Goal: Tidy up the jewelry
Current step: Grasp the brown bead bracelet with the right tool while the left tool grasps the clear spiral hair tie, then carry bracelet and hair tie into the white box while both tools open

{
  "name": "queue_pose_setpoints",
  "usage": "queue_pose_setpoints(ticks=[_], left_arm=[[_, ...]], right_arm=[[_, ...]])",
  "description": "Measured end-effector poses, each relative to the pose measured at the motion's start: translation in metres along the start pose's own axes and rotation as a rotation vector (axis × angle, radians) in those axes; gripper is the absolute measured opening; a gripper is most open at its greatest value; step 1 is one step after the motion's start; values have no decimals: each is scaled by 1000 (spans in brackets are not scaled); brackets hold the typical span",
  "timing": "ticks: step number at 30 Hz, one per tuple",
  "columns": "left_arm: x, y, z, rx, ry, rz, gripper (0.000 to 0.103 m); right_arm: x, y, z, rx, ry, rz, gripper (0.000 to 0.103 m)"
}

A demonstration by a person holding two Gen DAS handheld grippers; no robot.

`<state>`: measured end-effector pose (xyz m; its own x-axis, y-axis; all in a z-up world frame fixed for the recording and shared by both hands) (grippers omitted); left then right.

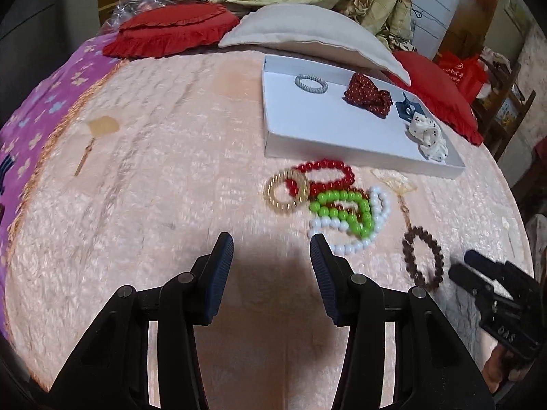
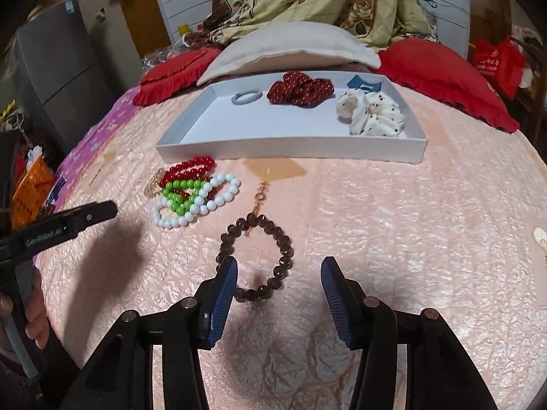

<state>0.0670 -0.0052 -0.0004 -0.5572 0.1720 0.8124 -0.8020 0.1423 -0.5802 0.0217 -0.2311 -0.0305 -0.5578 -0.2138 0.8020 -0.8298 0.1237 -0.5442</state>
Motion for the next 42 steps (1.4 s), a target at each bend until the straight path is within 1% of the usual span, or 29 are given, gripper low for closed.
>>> queue_pose_setpoints(ticks=[2, 4, 7, 9, 14, 19, 20, 22, 24, 26, 27, 28, 29, 30, 33, 37, 40, 42], left_arm=[[-8, -7, -7, 22, 8, -5, 46], [-17, -12, -15, 65, 41, -16, 46], [-33, -22, -30, 140, 71, -31, 46], [-40, -27, -34, 146, 84, -29, 46], [-56, -33, -35, 117, 103, -46, 46], [-61, -37, -32, 69, 100, -27, 46], [-62, -38, -31, 51, 94, -26, 46], [-62, -37, -27, 19, 74, -23, 46], [-63, -35, -20, -49, 22, -18, 46], [-64, -31, -11, -135, -55, -14, 42], [-64, -30, -7, -166, -75, -7, 38], [-62, -28, -2, -179, -51, -6, 20], [-61, -28, -1, -182, -61, -18, 13], [-61, -27, 0, -182, -59, -27, 10], [-56, -21, -5, -151, -61, -46, 9], [-40, -5, -22, -63, -28, -70, 8], [-23, 5, -28, -22, -9, -63, 8], [-9, 9, -31, -4, -5, -44, 8]], right_arm=[[-2, -1, 1, -6, -8, -2, 49], [-4, -2, 3, -17, -19, -6, 49], [-11, -3, 4, -18, -17, -13, 49], [-15, -4, 4, -17, -20, -18, 49], [-26, -3, -2, 16, 9, -23, 49], [-35, -2, -5, 44, 40, -23, 49], [-36, -2, -7, 56, 51, -21, 49], [-39, -3, -9, 81, 83, -15, 43], [-40, -3, -11, 102, 108, -6, 39], [-41, -4, -12, 111, 108, -1, 34], [-41, -3, -15, 120, 107, -1, 29], [-41, -3, -16, 126, 106, -2, 22], [-40, -2, -18, 132, 103, -5, 18], [-40, -1, -20, 137, 102, -9, 10], [-38, 1, -19, 121, 102, -14, 8], [-30, 7, -12, 80, 88, -23, 8], [-21, 10, -4, 33, 67, -27, 8], [-15, 11, -3, 21, 63, -16, 8]])
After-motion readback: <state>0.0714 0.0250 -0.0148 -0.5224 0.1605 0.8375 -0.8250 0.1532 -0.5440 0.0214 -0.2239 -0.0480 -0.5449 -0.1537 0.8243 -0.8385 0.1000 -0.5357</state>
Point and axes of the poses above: each gripper's, at about its wrist camera, not at the fingertips, and x roughly against the way its jaws point, z to its right, y to its underside, the point moved 5 cm from there along -x, roughly the way its jaws point, and after that the axes turned 10 degrees about -x, right-handed, at the moved point
